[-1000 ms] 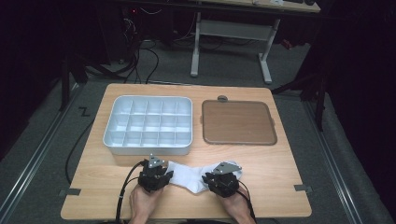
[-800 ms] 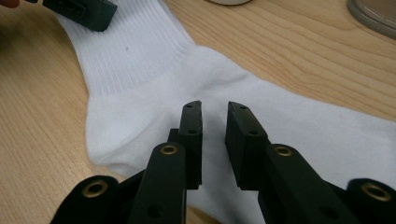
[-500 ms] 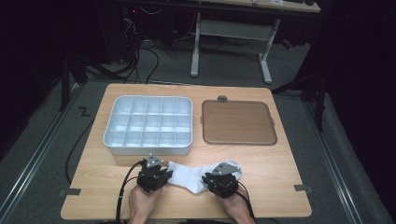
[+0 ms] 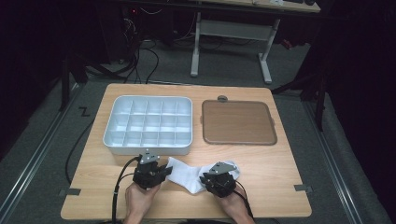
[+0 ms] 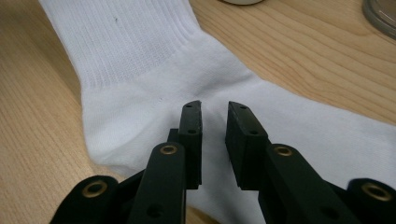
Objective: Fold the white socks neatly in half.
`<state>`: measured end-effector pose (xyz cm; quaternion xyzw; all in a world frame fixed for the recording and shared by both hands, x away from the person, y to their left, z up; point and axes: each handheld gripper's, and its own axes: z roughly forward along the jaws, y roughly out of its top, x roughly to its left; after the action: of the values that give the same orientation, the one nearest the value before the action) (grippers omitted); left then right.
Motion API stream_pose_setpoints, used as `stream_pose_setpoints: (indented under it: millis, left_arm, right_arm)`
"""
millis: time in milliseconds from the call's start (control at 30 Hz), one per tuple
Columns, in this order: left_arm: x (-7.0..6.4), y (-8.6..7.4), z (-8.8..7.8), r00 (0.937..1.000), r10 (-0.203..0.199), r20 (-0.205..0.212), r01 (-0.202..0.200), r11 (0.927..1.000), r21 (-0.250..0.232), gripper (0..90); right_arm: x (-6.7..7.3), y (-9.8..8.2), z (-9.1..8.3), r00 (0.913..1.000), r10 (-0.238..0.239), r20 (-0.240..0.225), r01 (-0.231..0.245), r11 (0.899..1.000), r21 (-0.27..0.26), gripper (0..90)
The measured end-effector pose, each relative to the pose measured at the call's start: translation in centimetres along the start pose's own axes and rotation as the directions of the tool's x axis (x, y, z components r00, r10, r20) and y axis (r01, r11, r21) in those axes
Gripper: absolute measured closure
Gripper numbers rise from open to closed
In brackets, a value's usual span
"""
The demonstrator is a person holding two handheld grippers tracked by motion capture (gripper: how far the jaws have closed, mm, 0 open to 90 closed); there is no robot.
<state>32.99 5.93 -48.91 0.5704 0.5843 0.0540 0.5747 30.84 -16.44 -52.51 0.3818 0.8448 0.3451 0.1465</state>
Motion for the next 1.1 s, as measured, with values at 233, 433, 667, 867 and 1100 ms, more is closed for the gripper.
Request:
stream_pose_setpoints:
  millis: [233, 433, 667, 867, 1100]
  left_arm:
    - [-0.6, 0.6, -0.5, 0.9995, 0.021, 0.023, -0.021, 0.9993, -0.03, 80.1]
    - [-0.7, 1.2, -0.9, 0.9993, 0.02, 0.031, -0.018, 0.9991, -0.039, 80.4]
    - [-1.0, 2.0, -1.1, 0.9991, 0.019, 0.038, -0.017, 0.9989, -0.043, 80.4]
    - [-1.2, 2.5, -1.2, 0.9987, 0.001, 0.051, 0.002, 0.9987, -0.05, 80.4]
    - [-1.8, 2.9, -1.9, 0.9986, -0.004, 0.052, 0.006, 0.9989, -0.046, 80.4]
  right_arm:
    - [0.6, 0.4, 0.5, 0.9998, -0.015, -0.009, 0.015, 1.0, 0.0, 76.7]
    - [1.2, 1.0, 0.9, 0.9993, -0.033, -0.018, 0.033, 0.999, 0.01, 76.7]
    - [2.0, 1.7, 1.6, 0.9975, -0.055, -0.045, 0.056, 0.998, 0.009, 76.6]
    - [3.0, 2.3, 2.3, 0.9966, -0.059, -0.058, 0.06, 0.998, 0.008, 76.4]
    - [3.4, 2.8, 2.9, 0.9968, -0.047, -0.065, 0.047, 0.999, 0.0, 75.1]
